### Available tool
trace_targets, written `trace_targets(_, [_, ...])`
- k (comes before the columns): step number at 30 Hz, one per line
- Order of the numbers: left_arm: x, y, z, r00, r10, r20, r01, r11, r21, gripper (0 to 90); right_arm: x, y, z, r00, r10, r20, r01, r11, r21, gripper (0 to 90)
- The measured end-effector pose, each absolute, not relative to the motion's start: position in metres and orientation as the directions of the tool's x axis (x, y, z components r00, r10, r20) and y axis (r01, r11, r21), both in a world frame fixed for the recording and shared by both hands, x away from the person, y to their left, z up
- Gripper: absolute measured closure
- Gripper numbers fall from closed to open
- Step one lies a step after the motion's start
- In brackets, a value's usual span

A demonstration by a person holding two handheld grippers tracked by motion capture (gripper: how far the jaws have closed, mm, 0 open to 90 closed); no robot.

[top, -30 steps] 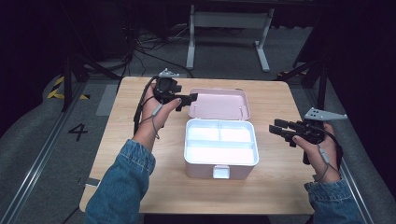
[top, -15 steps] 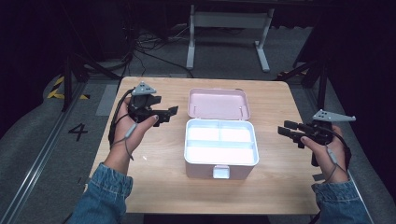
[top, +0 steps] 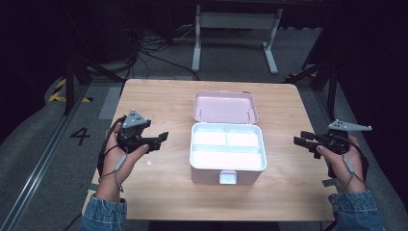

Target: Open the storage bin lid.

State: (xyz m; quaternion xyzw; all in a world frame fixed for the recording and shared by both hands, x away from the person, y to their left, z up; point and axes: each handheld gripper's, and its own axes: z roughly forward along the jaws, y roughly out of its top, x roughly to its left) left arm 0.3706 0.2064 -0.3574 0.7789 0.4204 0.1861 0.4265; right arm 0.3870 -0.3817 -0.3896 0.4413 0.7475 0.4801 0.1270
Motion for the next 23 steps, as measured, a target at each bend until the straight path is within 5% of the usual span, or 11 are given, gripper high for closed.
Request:
trace_targets(15, [0.379, 0.233, -0.423, 0.430, 0.899, -0.079, 0.657, -0.252, 0.710, 23.2, 0.398, -0.399, -0.423, -0.509, 0.829, 0.231, 0.604, 0.153, 0.783, 44.0])
trace_targets(23, [0.382, 0.240, -0.441, 0.461, 0.883, -0.088, 0.667, -0.279, 0.690, 17.9, 0.403, -0.401, -0.437, -0.481, 0.848, 0.223, 0.618, 0.148, 0.772, 41.3])
